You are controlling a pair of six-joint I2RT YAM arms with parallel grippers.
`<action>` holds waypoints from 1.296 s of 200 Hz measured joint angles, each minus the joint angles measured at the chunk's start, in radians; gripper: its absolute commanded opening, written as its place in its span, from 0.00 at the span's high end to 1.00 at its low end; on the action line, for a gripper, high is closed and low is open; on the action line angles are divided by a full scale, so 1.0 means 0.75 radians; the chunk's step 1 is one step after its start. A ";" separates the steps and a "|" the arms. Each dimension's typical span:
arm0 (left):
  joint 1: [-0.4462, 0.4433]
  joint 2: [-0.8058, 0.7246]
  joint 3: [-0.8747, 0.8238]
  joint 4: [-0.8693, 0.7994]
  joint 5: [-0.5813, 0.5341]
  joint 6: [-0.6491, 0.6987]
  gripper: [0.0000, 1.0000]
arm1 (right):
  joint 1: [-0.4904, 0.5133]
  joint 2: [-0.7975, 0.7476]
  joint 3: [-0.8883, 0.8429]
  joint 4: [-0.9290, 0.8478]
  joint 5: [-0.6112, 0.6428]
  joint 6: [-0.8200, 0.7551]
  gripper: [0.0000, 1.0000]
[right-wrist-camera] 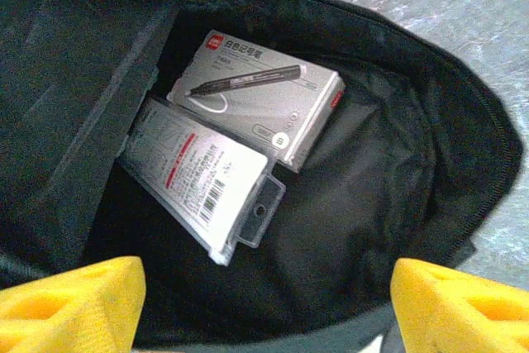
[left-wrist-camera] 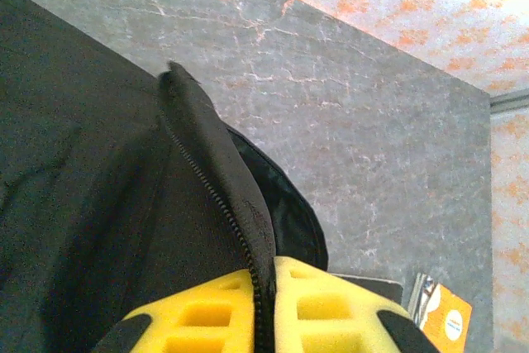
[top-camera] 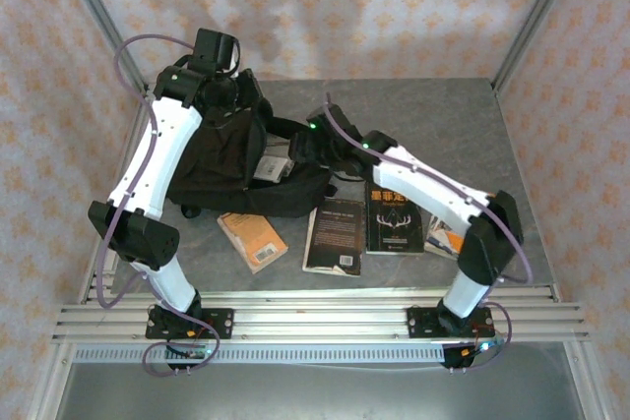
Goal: Pack the student bag
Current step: Close the student bag at the top-left of the table.
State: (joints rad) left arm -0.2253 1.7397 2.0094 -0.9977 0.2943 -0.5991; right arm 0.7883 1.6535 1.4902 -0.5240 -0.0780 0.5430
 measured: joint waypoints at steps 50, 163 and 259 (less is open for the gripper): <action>0.058 0.068 0.027 0.004 -0.154 0.007 0.87 | 0.011 -0.148 -0.175 0.052 -0.008 -0.130 0.25; 0.138 0.060 0.103 0.093 -0.349 -0.023 0.79 | 0.094 -0.319 -0.484 -0.028 -0.073 -0.247 0.25; -0.037 -0.542 -0.784 0.233 -0.128 -0.126 0.47 | 0.153 -0.125 -0.380 -0.044 -0.227 -0.268 0.30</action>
State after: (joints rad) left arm -0.2531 1.3334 1.4212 -0.8230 0.1982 -0.6933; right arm 0.9031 1.5600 1.2049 -0.5571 -0.2481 0.3424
